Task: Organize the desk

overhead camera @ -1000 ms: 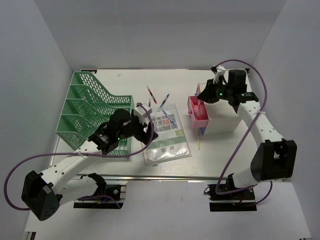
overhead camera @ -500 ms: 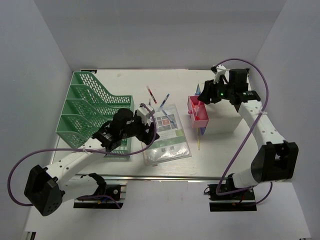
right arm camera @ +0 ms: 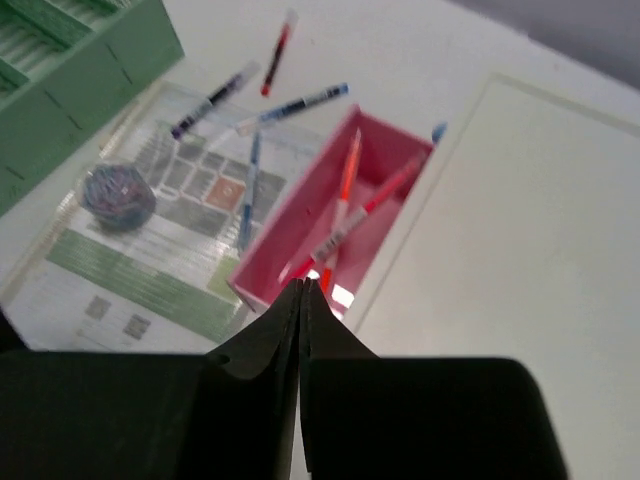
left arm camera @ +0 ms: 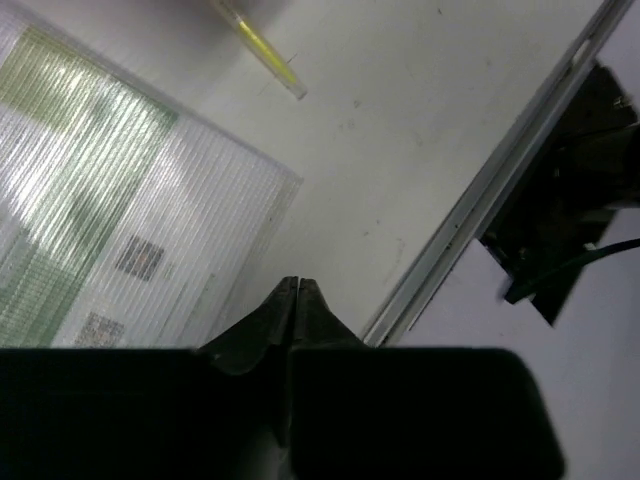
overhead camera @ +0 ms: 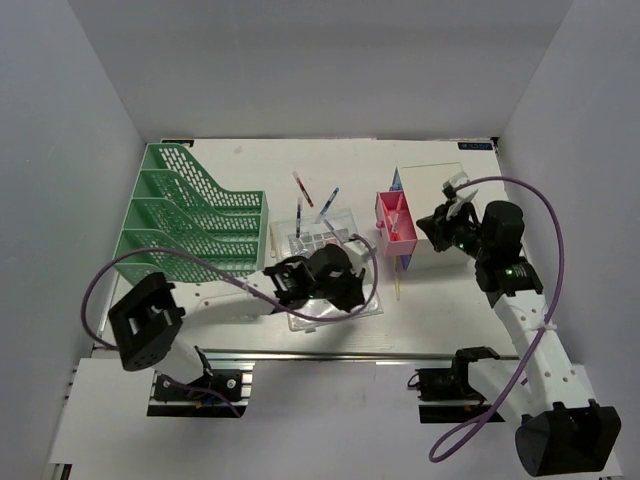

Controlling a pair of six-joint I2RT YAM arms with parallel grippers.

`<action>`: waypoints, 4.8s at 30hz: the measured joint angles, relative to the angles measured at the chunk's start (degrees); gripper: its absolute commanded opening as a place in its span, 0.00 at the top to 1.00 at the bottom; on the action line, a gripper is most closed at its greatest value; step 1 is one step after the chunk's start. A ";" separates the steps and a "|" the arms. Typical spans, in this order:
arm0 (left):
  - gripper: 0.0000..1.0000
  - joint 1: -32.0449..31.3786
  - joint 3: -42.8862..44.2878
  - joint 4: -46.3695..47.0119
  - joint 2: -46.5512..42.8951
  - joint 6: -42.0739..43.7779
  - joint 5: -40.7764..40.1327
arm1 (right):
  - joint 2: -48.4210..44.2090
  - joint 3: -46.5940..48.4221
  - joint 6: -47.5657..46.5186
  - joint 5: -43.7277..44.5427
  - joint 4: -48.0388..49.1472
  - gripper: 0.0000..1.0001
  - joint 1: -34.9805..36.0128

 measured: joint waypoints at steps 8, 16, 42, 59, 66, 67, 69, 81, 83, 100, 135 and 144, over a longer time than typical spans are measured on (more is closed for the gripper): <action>0.47 -14.32 13.92 -4.24 14.95 -18.18 -25.66 | -2.43 -7.41 5.64 13.51 1.81 0.70 -5.03; 0.37 -18.58 30.88 -10.01 33.51 -30.51 -43.93 | -4.83 -7.43 9.27 20.52 4.55 0.69 -9.55; 0.53 -17.00 41.94 -10.56 46.69 -31.61 -56.02 | -6.99 -8.15 12.02 22.03 5.09 0.72 -11.04; 1.00 -16.94 37.68 -7.67 45.11 -33.24 -56.43 | -7.74 -8.22 12.09 22.12 5.64 0.73 -11.10; 1.00 -18.32 27.45 -8.24 35.98 -32.89 -49.09 | -7.93 -8.96 12.07 22.25 5.79 0.73 -11.30; 1.00 -18.60 26.08 -8.46 34.49 -32.65 -47.87 | -7.96 -8.96 12.07 22.27 5.84 0.73 -11.30; 1.00 -19.02 23.04 -8.66 30.62 -32.11 -45.20 | -8.04 -8.96 12.07 22.25 5.81 0.73 -11.32; 1.00 -20.87 12.59 -8.55 9.46 -24.92 -34.32 | -8.20 -8.98 12.07 22.27 5.84 0.73 -11.32; 1.00 -20.87 12.63 -8.96 7.04 -22.43 -31.67 | -8.22 -8.98 12.07 22.27 5.86 0.73 -11.32; 1.00 -14.12 28.50 -8.96 2.58 -13.18 -44.17 | -8.59 -9.03 12.00 22.71 6.51 0.73 -11.34; 1.00 0.17 53.53 -21.90 33.42 -18.60 -31.98 | -9.66 -9.05 11.78 23.74 7.23 0.73 -11.34; 1.00 -0.35 49.75 -21.49 30.34 -19.21 -31.17 | -9.70 -9.07 11.78 23.74 7.23 0.73 -11.34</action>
